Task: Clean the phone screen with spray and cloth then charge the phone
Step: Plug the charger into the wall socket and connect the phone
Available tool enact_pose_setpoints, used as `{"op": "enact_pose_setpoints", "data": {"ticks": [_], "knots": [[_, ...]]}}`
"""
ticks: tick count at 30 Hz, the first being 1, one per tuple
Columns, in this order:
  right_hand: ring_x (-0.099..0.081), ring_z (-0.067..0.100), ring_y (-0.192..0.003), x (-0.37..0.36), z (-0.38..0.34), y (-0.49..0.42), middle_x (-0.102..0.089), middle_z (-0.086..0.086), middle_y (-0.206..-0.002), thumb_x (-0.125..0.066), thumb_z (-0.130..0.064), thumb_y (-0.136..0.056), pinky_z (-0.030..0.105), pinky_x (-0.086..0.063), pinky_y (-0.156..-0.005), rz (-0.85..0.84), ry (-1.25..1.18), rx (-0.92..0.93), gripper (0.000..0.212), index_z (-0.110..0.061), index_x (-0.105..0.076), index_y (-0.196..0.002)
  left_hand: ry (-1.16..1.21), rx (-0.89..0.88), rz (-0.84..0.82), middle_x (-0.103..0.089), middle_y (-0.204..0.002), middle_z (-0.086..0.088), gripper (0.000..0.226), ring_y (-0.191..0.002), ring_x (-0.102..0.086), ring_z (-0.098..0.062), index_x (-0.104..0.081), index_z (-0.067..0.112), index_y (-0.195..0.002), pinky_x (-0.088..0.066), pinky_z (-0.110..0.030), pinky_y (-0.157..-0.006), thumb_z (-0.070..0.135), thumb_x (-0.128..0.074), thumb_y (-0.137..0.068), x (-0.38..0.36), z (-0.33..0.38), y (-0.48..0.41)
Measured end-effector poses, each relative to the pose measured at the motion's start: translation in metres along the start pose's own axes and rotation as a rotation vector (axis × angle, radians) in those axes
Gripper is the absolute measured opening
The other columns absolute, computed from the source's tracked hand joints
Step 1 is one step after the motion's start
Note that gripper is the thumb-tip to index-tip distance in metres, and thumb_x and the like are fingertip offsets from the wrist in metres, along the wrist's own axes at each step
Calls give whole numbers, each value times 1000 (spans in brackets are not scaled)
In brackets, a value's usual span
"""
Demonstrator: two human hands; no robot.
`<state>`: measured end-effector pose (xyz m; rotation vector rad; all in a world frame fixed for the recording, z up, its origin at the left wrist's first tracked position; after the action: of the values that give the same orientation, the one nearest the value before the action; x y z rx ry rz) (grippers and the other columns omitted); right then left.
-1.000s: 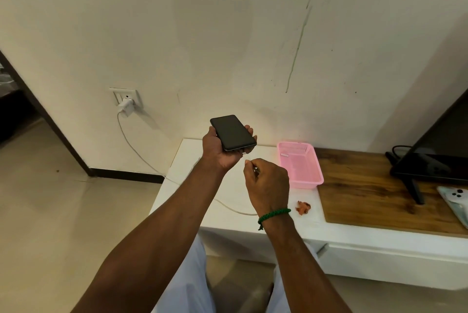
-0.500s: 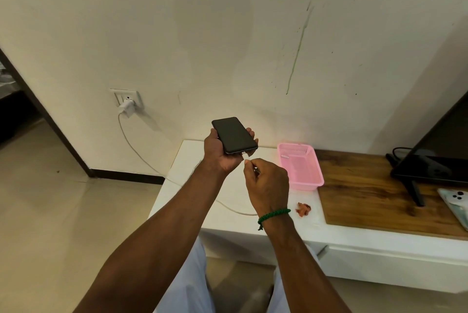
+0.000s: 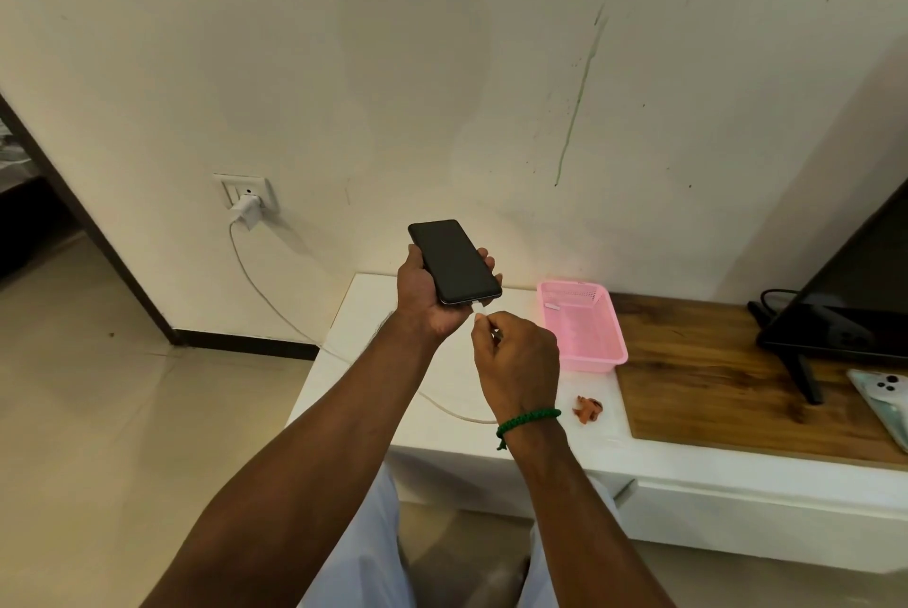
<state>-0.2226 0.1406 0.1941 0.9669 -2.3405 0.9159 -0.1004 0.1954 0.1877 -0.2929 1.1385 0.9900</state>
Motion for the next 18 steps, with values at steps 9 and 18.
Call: {"op": "enact_pose_setpoints", "data": {"ticks": [9,18], "knots": [[-48,8,-54,-1,2,0,-68,8,-64,-56,-30,-90,19,-42,-60,21,-49,24,31,-8,-66,-72,0,-11,-33,-64,-106,-21,68,-91,-66,-37,-56,9,-125,-51,-49,-84,62,-24,-96,0,0,-1],[-49,10,-52,-3,3,2,-67,8,-62,-59,-27,-89,18,-43,-59,49,-80,20,28,-7,-66,-70,-21,-39,-84,-62,-102,-20,71,-83,-63,-33,-59,7,-116,-52,-44,-84,64,-21,-96,-4,0,0]]}}
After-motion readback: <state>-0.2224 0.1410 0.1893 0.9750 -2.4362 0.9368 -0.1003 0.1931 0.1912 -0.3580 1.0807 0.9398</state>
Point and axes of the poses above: each hand's wrist, its own y-axis away from the middle knuckle, its own x-axis out of the back of the hand, z = x × y, the point moved 2 cm from there along -y, towards the middle knuckle
